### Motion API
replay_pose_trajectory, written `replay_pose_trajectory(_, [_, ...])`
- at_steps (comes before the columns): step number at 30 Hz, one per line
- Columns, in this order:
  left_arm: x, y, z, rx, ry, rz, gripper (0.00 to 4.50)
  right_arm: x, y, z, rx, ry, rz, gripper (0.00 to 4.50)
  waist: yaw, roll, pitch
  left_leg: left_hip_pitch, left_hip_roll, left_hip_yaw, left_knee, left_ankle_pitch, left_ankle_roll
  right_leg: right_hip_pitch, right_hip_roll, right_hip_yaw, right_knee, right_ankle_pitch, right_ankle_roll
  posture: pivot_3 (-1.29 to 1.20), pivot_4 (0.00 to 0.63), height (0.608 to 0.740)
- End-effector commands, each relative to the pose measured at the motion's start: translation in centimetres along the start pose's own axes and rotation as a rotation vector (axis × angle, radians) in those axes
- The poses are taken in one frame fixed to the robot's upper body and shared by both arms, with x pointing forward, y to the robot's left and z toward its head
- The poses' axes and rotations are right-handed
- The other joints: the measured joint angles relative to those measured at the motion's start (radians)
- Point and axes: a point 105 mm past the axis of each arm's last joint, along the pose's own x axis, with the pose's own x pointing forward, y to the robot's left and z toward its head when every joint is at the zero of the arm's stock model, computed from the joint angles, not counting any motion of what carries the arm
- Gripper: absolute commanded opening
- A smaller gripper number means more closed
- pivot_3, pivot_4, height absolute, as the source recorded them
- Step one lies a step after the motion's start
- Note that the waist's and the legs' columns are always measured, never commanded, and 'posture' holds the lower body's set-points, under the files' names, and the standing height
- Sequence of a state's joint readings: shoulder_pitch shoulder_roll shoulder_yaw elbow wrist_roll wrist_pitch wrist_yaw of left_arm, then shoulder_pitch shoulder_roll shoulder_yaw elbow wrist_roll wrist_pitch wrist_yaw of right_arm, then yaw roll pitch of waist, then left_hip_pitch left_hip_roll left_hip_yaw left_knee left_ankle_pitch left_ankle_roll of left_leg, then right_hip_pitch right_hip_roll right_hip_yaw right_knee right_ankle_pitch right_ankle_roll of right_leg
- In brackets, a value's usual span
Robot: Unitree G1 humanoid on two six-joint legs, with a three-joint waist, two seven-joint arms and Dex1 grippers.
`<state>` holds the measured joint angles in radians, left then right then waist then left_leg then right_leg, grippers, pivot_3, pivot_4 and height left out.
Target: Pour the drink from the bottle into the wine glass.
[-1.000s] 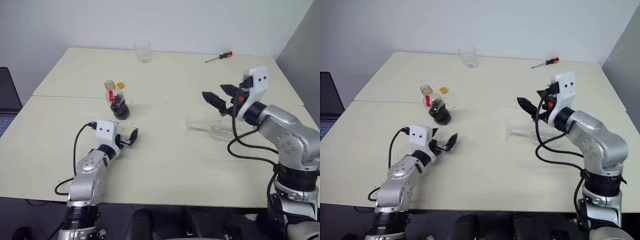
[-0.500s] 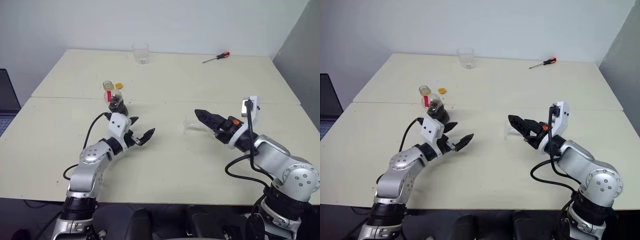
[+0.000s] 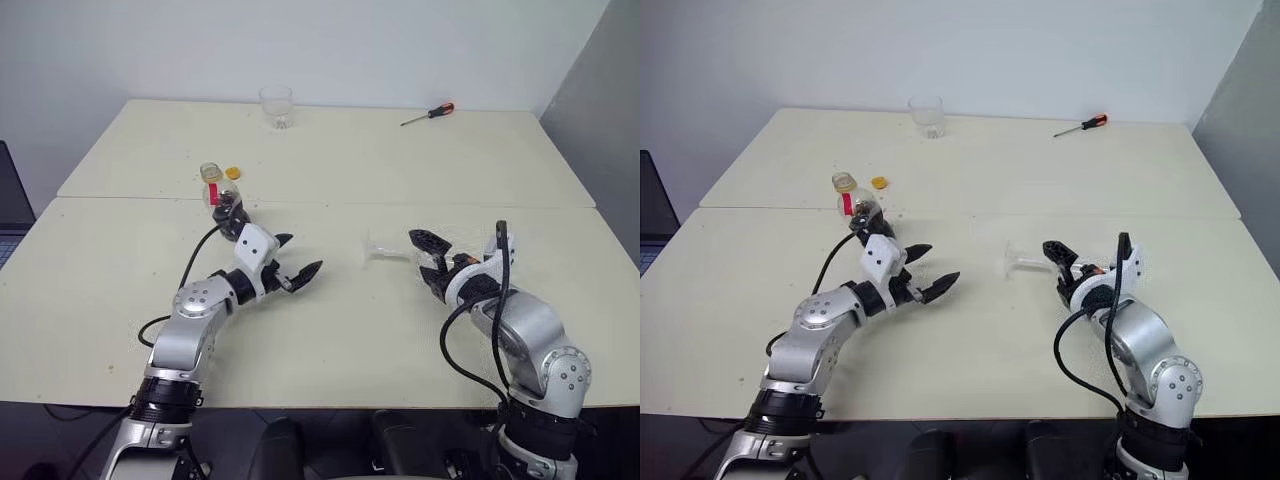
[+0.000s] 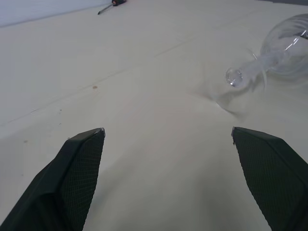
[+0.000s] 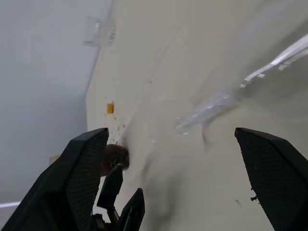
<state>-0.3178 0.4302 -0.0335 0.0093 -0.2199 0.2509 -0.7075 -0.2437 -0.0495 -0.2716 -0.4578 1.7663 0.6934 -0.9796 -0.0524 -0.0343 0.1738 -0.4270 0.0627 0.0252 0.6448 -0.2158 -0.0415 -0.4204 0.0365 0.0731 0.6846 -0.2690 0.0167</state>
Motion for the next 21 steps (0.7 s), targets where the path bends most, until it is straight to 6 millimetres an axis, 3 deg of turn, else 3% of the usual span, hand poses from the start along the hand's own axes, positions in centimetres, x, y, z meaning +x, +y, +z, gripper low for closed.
replay_pose_trajectory(1, [0.0,0.2,1.3,0.047,-0.035,-0.009,4.48,-0.4,1.2,-0.1,0.032,0.009,0.035,4.5,0.0,0.0,0.0,0.0,0.0,0.0,0.0,0.0,0.0,0.0,0.0,0.0,-0.001,0.0,0.0,0.0,0.15,0.74])
replay_pose_trajectory(5, [0.1,0.0,1.3,0.068,-0.028,-0.014,4.48,0.6,0.3,-0.3,0.054,-0.005,-0.016,4.5,-0.001,0.0,0.0,0.0,0.0,0.0,0.0,0.0,0.0,0.0,0.0,0.0,-0.001,0.0,0.0,0.0,0.15,0.74])
replay_pose_trajectory(12, [0.5,0.1,1.6,0.082,-0.026,-0.024,4.48,2.1,1.2,-1.4,0.069,0.011,-0.003,4.5,-0.001,0.0,0.0,-0.001,0.0,-0.001,0.0,0.0,0.0,0.0,0.0,0.0,-0.001,0.0,0.0,0.0,0.15,0.74])
replay_pose_trajectory(21, [0.5,0.3,1.6,0.095,-0.023,-0.024,4.48,3.7,1.0,-1.6,0.096,-0.027,-0.037,4.5,-0.001,0.0,0.0,-0.002,0.001,-0.001,0.0,0.0,0.0,-0.001,-0.001,0.0,-0.002,0.0,0.0,0.0,0.15,0.74])
